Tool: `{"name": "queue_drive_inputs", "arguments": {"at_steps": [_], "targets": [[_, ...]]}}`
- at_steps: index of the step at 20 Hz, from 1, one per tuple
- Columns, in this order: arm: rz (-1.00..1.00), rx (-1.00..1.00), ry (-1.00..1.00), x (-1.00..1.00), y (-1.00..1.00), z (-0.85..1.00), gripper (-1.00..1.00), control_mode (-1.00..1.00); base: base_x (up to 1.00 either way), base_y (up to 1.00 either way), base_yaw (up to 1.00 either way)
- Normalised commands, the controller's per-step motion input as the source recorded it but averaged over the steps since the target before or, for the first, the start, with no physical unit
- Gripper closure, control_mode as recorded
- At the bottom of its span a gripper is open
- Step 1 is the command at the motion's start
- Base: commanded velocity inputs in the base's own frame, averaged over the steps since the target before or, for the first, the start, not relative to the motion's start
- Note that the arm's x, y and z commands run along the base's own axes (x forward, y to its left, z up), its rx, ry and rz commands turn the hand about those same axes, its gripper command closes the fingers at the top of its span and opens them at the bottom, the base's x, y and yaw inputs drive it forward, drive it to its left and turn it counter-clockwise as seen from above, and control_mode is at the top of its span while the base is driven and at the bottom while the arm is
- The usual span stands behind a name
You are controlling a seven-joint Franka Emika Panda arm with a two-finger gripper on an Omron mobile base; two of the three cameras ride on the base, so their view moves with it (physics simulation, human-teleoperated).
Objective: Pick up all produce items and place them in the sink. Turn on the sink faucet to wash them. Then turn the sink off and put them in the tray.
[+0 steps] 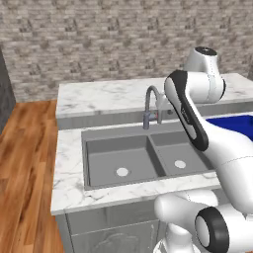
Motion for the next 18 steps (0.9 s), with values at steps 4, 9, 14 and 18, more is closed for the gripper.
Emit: {"name": "queue_drive_inputs", "arguments": {"at_steps": [4, 9, 14, 18], "targets": [[0.0, 0.0, 0.0, 0.0, 0.0, 0.0, -1.0, 1.0, 0.0, -0.05, 0.0], [0.0, 0.0, 0.0, 0.0, 0.0, 0.0, -1.0, 1.0, 0.0, -0.48, 0.0], [0.0, 0.0, 0.0, 0.0, 0.0, 0.0, -1.0, 1.0, 0.0, -0.65, 0.0], [0.0, 0.0, 0.0, 0.0, 0.0, 0.0, -1.0, 1.0, 0.0, -0.7, 0.0]]}}
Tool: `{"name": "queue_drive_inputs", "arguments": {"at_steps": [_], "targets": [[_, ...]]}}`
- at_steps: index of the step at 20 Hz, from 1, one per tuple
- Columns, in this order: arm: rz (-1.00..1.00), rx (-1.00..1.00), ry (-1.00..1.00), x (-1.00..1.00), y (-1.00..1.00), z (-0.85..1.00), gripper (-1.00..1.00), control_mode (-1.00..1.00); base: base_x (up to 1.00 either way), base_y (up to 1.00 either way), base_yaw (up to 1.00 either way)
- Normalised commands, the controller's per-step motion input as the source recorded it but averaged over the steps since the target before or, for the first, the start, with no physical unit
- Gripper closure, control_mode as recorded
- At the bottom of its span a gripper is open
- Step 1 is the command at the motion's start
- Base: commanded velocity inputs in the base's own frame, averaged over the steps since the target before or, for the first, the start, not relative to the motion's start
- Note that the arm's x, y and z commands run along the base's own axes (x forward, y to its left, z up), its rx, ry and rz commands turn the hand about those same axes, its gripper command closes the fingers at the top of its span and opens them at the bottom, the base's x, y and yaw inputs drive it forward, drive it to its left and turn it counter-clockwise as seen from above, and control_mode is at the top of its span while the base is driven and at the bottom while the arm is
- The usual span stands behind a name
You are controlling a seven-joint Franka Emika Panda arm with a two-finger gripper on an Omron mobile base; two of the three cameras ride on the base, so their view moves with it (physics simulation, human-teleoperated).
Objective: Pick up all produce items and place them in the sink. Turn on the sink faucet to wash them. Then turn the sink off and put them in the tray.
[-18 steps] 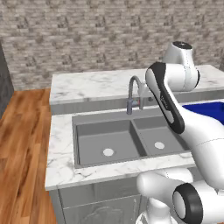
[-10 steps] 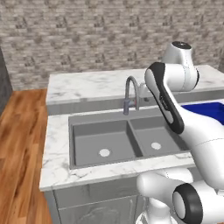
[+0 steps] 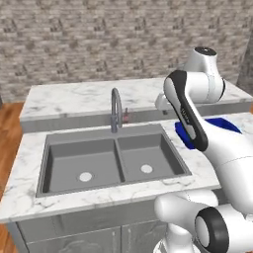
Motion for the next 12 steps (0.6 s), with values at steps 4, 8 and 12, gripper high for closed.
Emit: {"name": "queue_drive_inputs", "arguments": {"at_steps": [4, 8, 12], "targets": [[0.0, 0.0, 0.0, 0.0, 0.0, 0.0, -1.0, 1.0, 0.01, -0.62, 0.0], [0.0, 0.0, 0.0, 0.0, 0.0, 0.0, -1.0, 1.0, 0.26, -0.45, 0.0], [0.0, 0.0, 0.0, 0.0, 0.0, 0.0, -1.0, 1.0, 0.38, -0.34, 0.0]]}}
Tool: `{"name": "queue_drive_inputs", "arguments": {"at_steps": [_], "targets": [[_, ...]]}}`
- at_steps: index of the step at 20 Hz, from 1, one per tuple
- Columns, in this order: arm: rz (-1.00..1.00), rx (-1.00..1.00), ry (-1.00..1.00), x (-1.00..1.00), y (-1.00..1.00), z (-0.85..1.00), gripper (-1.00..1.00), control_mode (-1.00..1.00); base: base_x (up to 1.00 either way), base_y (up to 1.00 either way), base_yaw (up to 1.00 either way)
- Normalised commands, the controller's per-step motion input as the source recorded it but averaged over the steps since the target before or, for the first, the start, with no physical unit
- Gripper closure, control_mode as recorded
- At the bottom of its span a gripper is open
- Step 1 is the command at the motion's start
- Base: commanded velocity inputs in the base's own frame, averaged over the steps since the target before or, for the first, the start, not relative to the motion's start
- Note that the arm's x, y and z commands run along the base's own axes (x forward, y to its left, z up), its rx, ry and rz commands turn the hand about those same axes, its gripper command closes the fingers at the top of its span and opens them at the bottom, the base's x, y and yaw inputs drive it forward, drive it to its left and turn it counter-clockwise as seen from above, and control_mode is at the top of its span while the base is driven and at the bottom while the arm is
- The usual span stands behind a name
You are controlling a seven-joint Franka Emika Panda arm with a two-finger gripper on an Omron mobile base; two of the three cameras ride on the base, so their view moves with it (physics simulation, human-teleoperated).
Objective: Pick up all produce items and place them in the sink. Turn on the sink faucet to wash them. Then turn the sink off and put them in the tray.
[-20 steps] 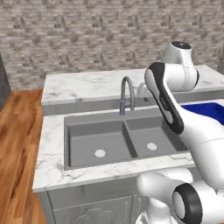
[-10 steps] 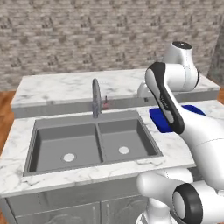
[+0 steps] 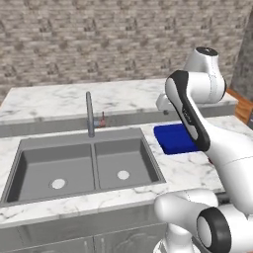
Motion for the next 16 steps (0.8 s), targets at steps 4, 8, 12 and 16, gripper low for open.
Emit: {"name": "queue_drive_inputs", "arguments": {"at_steps": [4, 8, 12, 16], "targets": [[0.0, 0.0, 0.0, 0.0, 0.0, 0.0, -1.0, 1.0, 0.5, -0.15, 0.0], [0.0, 0.0, 0.0, 0.0, 0.0, 0.0, -1.0, 1.0, 0.59, -0.02, 0.0], [0.0, 0.0, 0.0, 0.0, 0.0, 0.0, -1.0, 1.0, 0.61, 0.0, 0.0], [0.0, 0.0, 0.0, 0.0, 0.0, 0.0, -1.0, 1.0, 0.44, 0.0, 0.0]]}}
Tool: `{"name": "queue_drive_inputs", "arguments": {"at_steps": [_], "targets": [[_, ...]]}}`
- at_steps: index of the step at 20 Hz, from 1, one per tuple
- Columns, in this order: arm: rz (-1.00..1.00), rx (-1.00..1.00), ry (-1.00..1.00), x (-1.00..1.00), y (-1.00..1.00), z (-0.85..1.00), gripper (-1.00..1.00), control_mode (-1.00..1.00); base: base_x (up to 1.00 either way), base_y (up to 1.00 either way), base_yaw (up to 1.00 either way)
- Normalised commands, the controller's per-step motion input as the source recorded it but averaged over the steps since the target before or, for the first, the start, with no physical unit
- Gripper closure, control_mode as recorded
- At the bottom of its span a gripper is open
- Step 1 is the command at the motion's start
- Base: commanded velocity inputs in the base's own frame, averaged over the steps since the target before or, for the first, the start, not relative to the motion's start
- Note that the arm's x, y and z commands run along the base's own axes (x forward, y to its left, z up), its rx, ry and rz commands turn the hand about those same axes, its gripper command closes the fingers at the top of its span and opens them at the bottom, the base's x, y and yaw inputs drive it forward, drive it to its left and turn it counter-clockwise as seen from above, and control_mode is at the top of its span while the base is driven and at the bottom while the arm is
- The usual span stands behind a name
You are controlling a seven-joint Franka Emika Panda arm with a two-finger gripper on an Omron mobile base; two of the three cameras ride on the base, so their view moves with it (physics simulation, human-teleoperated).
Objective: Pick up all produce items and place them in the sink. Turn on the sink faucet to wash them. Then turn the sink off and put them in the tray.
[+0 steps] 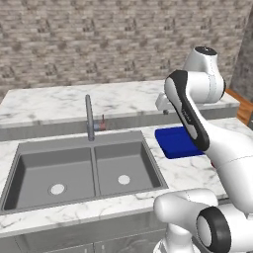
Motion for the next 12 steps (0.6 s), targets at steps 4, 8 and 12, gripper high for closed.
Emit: {"name": "queue_drive_inputs", "arguments": {"at_steps": [4, 8, 12], "targets": [[0.0, 0.0, 0.0, 0.0, 0.0, 0.0, -1.0, 1.0, 0.09, 0.0, 0.0], [0.0, 0.0, 0.0, 0.0, 0.0, 0.0, -1.0, 1.0, 0.0, 0.0, 0.0], [0.0, 0.0, 0.0, 0.0, 0.0, 0.0, -1.0, -1.0, 0.0, 0.0, 0.0]]}}
